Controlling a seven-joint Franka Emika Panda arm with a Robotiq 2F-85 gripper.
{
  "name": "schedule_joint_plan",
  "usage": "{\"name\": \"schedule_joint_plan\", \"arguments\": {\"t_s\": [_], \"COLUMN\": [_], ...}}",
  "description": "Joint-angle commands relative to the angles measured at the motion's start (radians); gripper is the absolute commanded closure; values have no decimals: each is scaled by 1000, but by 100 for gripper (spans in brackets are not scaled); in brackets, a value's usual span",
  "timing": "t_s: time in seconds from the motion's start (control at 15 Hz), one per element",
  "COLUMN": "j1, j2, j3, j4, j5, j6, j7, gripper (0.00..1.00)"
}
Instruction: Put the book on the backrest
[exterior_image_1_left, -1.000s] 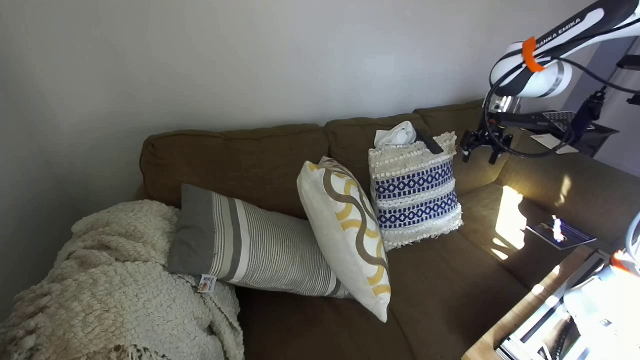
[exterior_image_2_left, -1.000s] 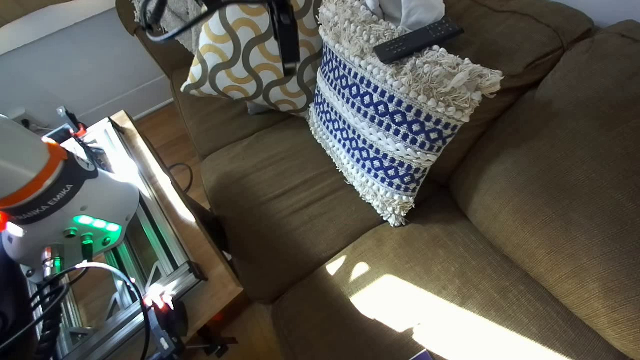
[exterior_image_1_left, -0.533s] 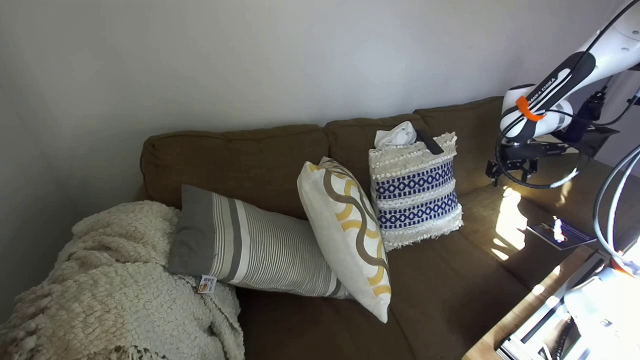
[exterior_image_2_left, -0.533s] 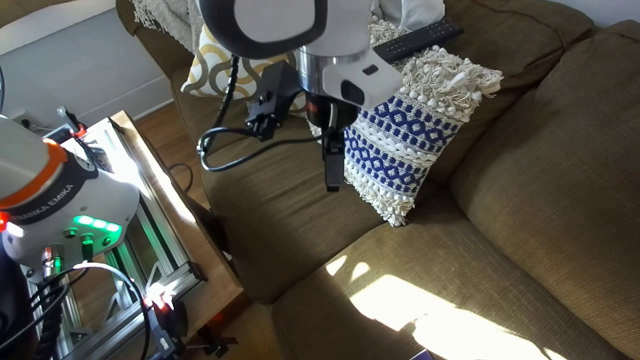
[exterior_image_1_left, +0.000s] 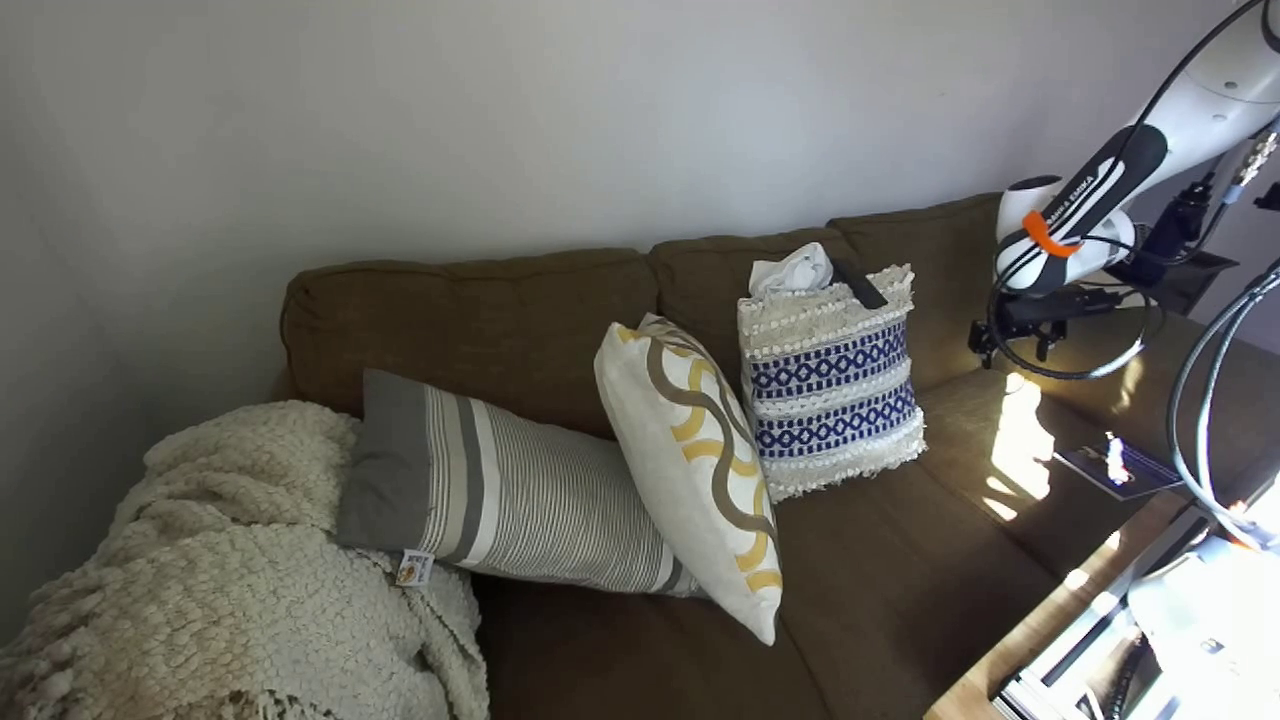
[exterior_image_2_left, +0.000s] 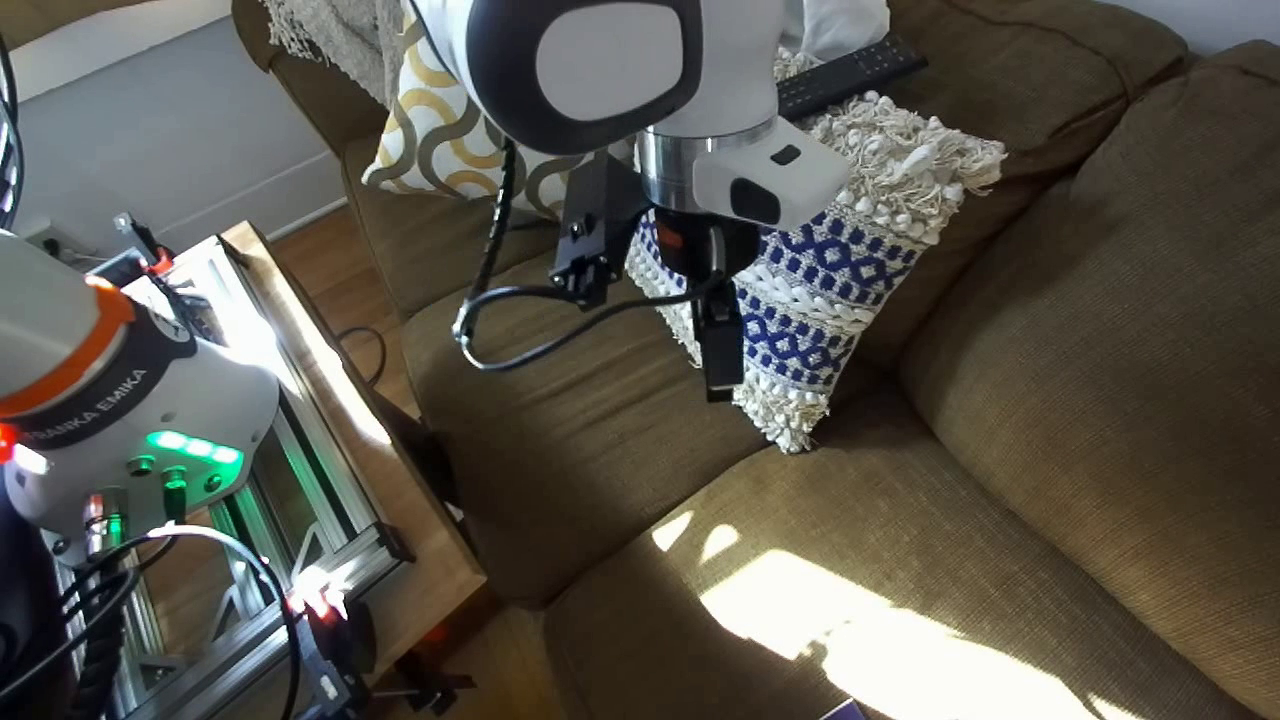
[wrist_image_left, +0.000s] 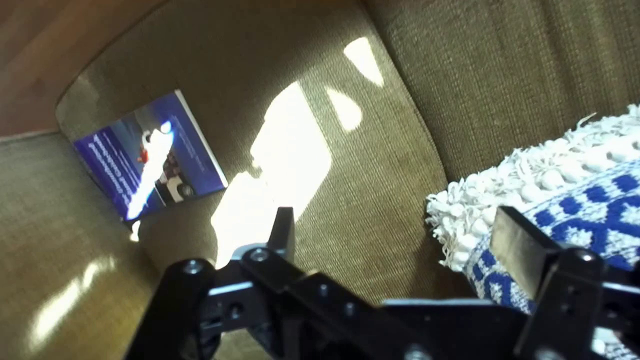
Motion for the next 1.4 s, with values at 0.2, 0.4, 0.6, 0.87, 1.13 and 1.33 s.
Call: {"name": "schedule_joint_plan", "arguments": {"t_s": [0.2, 0.4, 0.6, 0.87, 1.13, 1.33], "j1": [-38, -17, 11, 36, 67, 0], "j2": [310, 493, 673, 715, 796, 897], "j3": [-83, -143, -227, -280, -322, -290], "j4": [94, 209, 352, 378, 461, 562], "j5": [-37, -78, -58, 36, 57, 59], "j6": [212, 171, 169, 176, 146, 229], "j7": [-229, -178, -99, -148, -118, -166], "gripper": [0, 0, 0, 0, 0, 0]}}
